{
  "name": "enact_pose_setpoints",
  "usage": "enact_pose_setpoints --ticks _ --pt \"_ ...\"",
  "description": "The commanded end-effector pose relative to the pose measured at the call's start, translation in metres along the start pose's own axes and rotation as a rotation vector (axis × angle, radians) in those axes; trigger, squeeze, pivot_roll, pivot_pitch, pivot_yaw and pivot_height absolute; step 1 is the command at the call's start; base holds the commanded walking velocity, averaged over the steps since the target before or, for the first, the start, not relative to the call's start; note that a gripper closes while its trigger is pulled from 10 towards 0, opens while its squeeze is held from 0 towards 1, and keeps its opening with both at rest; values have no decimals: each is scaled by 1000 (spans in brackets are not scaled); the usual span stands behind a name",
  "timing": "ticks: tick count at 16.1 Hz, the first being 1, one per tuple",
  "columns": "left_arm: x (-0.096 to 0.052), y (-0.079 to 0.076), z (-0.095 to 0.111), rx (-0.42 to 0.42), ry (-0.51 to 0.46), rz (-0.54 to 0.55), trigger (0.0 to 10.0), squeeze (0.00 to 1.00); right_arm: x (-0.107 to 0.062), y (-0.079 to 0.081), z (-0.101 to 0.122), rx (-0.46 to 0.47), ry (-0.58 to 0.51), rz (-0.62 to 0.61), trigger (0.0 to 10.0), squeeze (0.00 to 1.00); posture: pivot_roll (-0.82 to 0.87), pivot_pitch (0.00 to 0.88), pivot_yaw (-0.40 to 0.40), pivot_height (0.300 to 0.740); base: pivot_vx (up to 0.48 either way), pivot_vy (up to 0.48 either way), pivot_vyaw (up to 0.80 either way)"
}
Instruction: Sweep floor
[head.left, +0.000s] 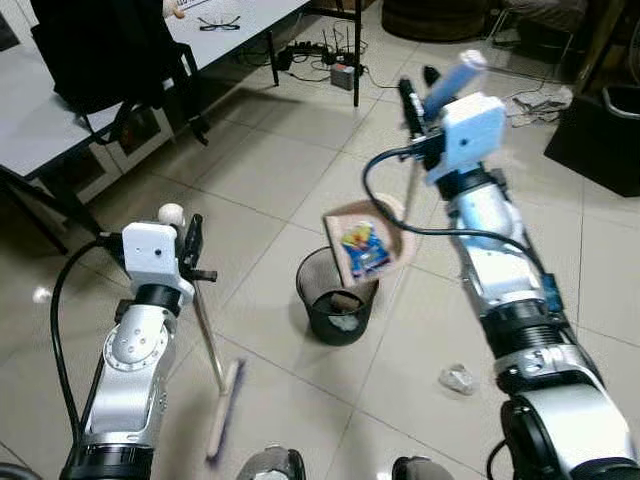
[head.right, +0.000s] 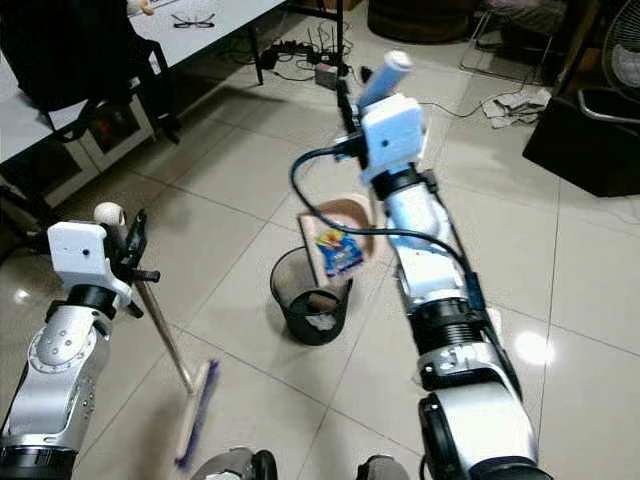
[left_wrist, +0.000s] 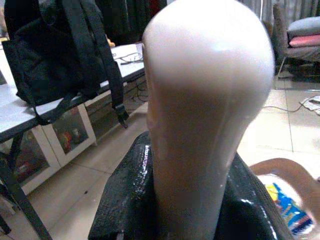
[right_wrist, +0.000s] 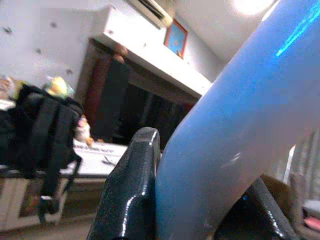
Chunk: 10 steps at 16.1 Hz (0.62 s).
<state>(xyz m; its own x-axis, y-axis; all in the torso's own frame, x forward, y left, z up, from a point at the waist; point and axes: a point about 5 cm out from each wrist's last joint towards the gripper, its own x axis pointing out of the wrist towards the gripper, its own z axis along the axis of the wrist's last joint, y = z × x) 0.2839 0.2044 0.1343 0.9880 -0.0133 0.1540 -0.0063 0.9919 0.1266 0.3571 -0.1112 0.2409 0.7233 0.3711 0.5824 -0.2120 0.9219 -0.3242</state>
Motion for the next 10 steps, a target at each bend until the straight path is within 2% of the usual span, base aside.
enact_pose_setpoints --ticks 1,4,6,8,10 --pt "2 6 9 23 -30 20 10000 0 13 10 21 -11 -131 48 10000 0 15 116 102 740 0 0 0" --pt "3 7 10 26 -32 26 10000 0 9 32 25 -31 -191 163 10000 0 14 112 101 740 0 0 0" --pt "4 6 11 25 -33 29 10000 0 0 56 25 -72 -227 330 10000 0 13 104 97 740 0 0 0" --pt "5 6 11 24 -35 33 10000 0 -8 68 26 -109 -240 427 10000 0 9 98 93 740 0 0 0" --pt "6 7 10 23 -37 43 10000 0 -14 75 27 -106 -248 477 10000 0 0 87 81 740 0 0 0"
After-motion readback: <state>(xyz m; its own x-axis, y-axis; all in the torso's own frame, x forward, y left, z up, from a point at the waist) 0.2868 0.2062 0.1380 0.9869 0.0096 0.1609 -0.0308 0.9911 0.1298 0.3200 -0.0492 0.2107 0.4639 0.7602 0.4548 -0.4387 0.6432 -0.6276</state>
